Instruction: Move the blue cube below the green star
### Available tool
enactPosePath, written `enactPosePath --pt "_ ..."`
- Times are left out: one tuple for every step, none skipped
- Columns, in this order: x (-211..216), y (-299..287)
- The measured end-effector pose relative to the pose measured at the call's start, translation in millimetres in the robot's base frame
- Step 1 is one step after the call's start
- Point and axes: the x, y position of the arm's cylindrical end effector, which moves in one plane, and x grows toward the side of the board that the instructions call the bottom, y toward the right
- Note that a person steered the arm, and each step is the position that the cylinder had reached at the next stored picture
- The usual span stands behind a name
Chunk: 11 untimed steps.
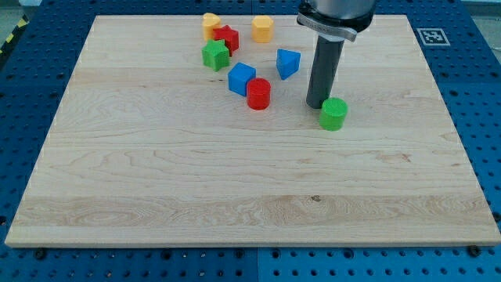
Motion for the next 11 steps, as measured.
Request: enactPosePath --pt "-10.0 -23.2" --pt "-28.5 -70.2" --pt "-35.4 -78.8" --pt "-40.9 -78.1" --pt "-49.2 -77.2" --pt "-51.8 -77.2" --pt "-52.6 -81.9" --pt "-52.6 -95.7" --pt "-52.3 -114.1" --pt "-50.3 -127.8" --pt "-43.6 -139.8"
